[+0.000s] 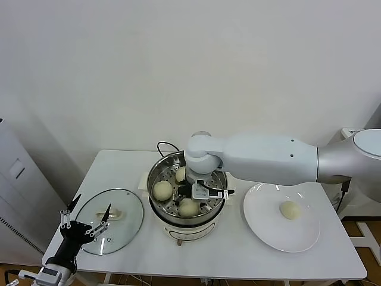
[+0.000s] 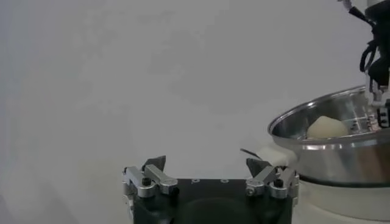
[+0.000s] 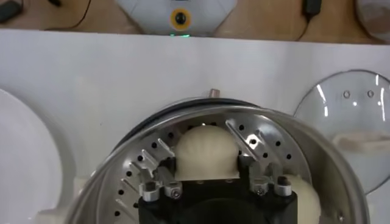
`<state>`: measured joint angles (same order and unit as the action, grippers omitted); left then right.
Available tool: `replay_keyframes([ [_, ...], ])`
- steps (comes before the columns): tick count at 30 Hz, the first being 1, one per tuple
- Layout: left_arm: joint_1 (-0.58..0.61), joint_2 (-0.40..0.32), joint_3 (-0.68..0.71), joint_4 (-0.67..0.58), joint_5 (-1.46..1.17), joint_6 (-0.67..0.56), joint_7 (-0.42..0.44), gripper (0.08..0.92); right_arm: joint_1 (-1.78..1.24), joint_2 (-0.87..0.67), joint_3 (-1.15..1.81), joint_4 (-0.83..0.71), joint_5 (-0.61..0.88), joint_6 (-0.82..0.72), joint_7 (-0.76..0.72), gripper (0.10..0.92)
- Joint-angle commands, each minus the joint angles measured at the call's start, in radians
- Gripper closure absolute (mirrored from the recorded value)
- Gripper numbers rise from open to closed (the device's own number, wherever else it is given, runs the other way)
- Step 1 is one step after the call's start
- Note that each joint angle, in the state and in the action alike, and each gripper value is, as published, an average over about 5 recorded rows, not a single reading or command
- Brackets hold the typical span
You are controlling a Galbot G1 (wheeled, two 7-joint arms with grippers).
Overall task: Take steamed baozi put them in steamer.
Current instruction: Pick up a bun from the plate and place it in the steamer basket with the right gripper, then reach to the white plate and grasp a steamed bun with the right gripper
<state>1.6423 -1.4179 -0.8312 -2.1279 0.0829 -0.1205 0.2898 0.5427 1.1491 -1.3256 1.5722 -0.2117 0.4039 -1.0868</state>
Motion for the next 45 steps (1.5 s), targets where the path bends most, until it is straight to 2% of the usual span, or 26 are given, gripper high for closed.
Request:
replay_keyframes([
  [1,-0.001,0.0,0.004,0.005,0.001,-0.003,0.001,0.177,0.039,-0.051,0.057,-0.044,0.123,-0.054,-0.007,0.216],
  [7,-0.007,0.004,0.013,0.003,0.007,-0.004,0.001,0.177,0.213,-0.205,-0.013,-0.196,0.686,-0.481,0.048,0.203],
  [10,-0.005,0.006,0.016,0.0,0.008,-0.004,0.002,0.177,0.266,-0.275,-0.056,-0.294,0.781,-0.551,0.024,0.203],
  [15,-0.011,0.012,0.021,-0.002,0.008,-0.001,0.002,0.177,0.242,-0.416,-0.111,-0.398,0.712,-0.528,-0.027,0.203],
  [20,-0.024,0.012,0.042,-0.006,0.015,0.007,-0.001,0.177,0.14,-0.59,-0.176,-0.385,0.555,-0.494,-0.016,0.203],
  [25,-0.03,0.016,0.055,-0.004,0.021,0.013,-0.002,0.177,-0.062,-0.676,-0.051,-0.384,0.393,-0.473,0.014,0.203],
  [34,-0.029,0.015,0.063,0.003,0.031,0.012,-0.003,0.177,-0.326,-0.652,0.121,-0.428,0.341,-0.451,0.056,0.203],
  [45,-0.014,0.016,0.048,0.01,0.032,0.003,-0.001,0.177,-0.458,-0.565,0.257,-0.494,0.291,-0.451,0.098,0.203],
])
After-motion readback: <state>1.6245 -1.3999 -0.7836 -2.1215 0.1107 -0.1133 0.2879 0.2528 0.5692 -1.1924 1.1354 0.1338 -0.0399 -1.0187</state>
